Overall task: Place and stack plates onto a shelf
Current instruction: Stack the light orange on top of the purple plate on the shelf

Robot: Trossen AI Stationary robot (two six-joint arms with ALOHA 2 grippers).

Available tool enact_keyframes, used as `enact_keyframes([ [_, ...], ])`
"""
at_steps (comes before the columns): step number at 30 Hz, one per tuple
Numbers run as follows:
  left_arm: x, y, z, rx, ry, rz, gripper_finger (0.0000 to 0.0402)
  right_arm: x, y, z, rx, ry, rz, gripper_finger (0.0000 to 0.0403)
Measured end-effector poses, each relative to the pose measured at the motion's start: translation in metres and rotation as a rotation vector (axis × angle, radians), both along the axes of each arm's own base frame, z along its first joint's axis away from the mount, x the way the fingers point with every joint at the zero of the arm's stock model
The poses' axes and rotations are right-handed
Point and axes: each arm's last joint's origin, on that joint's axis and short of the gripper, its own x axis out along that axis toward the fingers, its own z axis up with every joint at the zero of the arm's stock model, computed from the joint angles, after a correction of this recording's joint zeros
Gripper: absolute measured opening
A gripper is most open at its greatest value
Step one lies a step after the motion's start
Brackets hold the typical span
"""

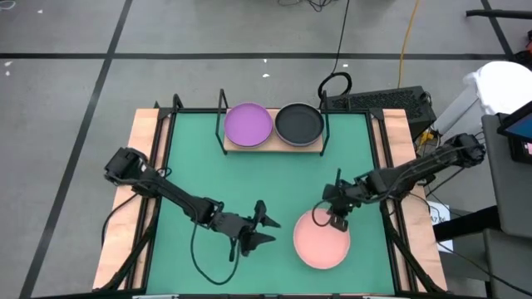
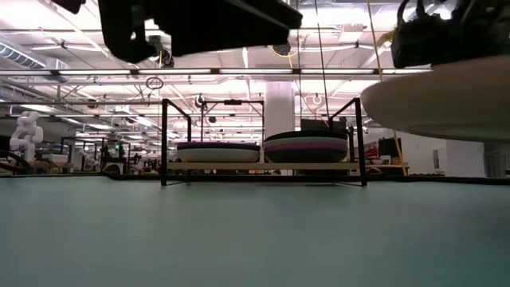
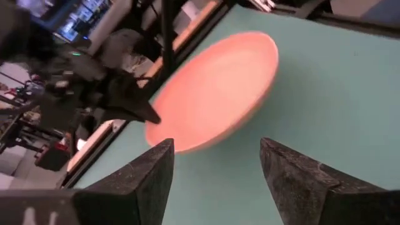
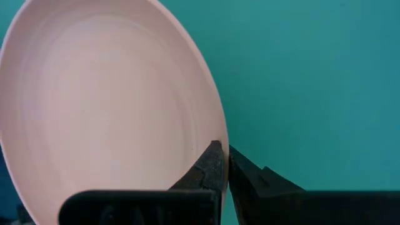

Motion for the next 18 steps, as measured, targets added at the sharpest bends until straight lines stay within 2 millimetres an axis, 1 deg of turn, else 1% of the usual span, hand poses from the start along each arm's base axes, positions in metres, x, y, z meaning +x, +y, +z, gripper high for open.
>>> enact_keyframes([
  [5,0.015,-0.005,-0.004,0.028,0.026,0.001,0.0241,0.006,-0.008,0.002,0.03,-0.033,0.014,0.0],
  [14,0.045,-0.018,-0.017,0.223,0.076,-0.066,0.0241,0.01,-0.024,0.002,0.063,-0.041,0.004,0.0],
  [16,0.051,-0.018,-0.022,0.255,0.102,-0.073,0.0241,0.01,-0.027,0.002,0.078,-0.039,0.003,0.0],
  [18,0.056,-0.018,-0.022,0.269,0.107,-0.074,0.0241,0.011,-0.029,0.003,0.078,-0.041,0.0,0.0],
])
